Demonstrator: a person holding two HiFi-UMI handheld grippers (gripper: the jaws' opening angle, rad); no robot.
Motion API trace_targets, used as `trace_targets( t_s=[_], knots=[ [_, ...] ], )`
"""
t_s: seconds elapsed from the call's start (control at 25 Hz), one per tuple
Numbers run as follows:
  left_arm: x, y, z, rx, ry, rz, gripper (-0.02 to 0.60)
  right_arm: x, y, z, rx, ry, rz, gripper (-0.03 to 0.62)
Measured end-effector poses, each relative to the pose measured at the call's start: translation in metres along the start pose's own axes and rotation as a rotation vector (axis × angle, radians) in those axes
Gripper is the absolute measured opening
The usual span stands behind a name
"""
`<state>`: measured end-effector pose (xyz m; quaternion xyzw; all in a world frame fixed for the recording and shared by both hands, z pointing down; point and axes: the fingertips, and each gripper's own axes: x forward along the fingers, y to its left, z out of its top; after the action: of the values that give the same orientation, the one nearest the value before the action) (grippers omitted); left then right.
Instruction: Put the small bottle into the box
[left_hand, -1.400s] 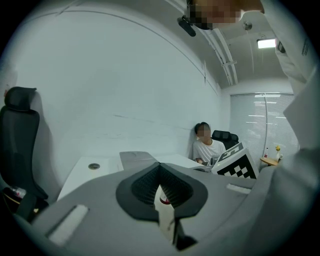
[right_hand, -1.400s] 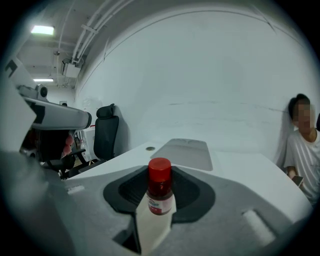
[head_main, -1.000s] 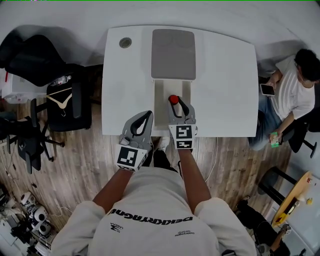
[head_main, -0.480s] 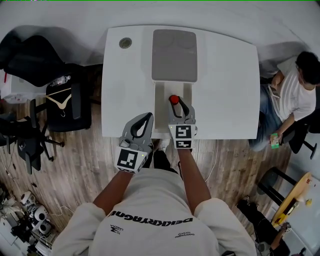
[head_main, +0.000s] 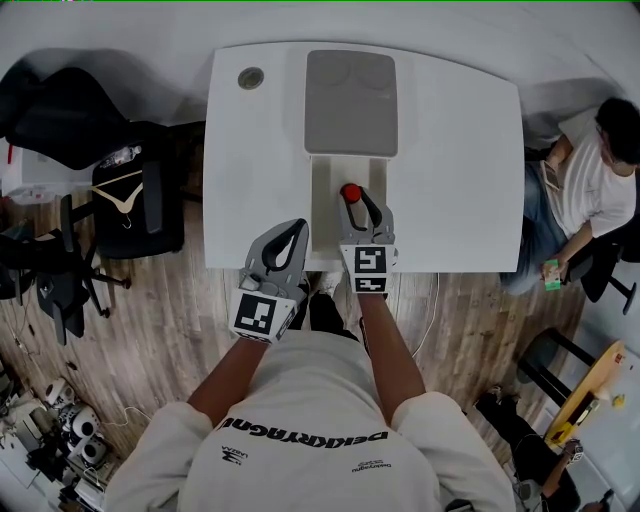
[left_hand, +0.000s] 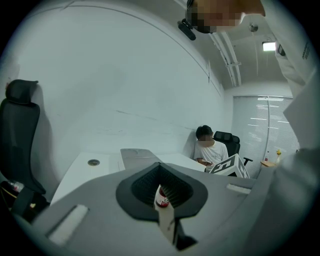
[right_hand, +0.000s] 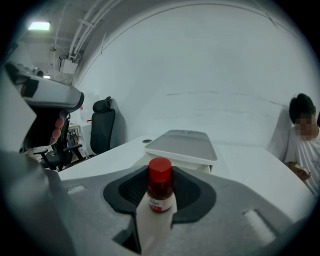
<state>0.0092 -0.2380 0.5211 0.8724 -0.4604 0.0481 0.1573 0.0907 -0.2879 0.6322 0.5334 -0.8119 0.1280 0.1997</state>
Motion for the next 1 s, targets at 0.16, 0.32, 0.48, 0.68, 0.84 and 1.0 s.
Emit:
trace_targets(
  t_s=[0.16,0.32,0.48,0.68,0.84,1.0],
  knots=[
    [0.000,-0.002,0.000,0.004,-0.003,0.002,0.002,-0.002,0.000,-0.002,0.000,-0.001,0.001,0.137],
    [0.000,-0.003,0.004,0.000,0.005,0.009,0.002,-0.004,0.001,-0.001,0.004,-0.001,0.004,0.152],
    [-0.001,-0.005,0.004,0.006,-0.006,0.006,0.002,-0.006,0.000,0.004,0.012,-0.022,-0.001,0.167],
    [-0.005,-0.003,0.004,0.009,-0.011,0.011,0.002,-0.010,0.003,0.011,0.010,-0.048,0.012,0.170],
    [-0.008,-0.007,0.007,0.009,-0.014,0.012,0.002,-0.019,0.005,0.020,0.006,-0.088,0.021,0.169],
    [-0.012,-0.010,0.009,0.018,-0.022,0.008,0.002,-0.030,0.008,0.030,-0.008,-0.124,0.022,0.111]
  ],
)
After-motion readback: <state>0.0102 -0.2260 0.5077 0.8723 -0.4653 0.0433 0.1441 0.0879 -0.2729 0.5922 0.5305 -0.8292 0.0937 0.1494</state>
